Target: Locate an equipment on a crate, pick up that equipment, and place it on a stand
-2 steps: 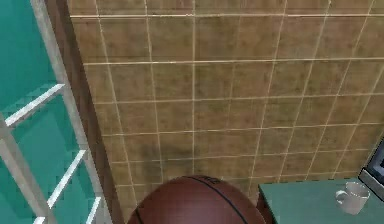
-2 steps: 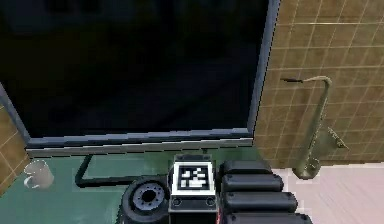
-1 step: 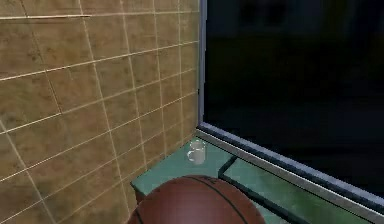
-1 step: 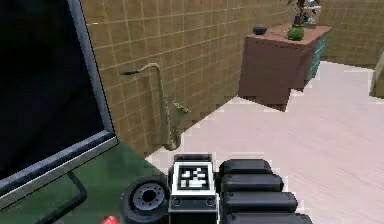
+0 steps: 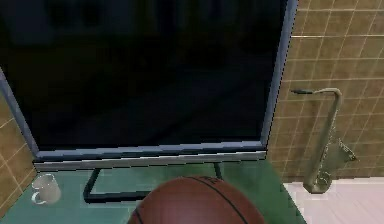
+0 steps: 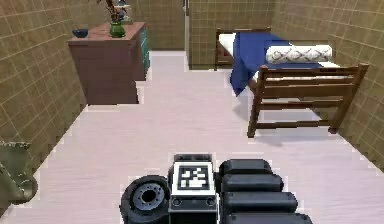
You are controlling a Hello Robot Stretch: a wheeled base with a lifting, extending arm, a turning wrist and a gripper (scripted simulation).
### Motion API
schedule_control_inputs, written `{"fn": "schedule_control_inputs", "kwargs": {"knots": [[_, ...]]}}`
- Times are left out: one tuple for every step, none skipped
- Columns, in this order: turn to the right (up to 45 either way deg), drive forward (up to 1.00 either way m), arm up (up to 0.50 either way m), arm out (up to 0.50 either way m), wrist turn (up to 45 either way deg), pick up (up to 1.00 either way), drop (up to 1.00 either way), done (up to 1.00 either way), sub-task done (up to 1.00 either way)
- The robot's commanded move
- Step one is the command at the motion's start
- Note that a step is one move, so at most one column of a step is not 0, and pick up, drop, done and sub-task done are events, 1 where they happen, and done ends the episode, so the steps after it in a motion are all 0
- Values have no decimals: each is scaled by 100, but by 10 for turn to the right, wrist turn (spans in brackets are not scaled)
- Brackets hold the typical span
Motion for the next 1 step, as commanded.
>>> {"fn": "schedule_control_inputs", "kwargs": {"knots": [[450, 0, 0, 0, 0, 0, 0, 0, 0]]}}
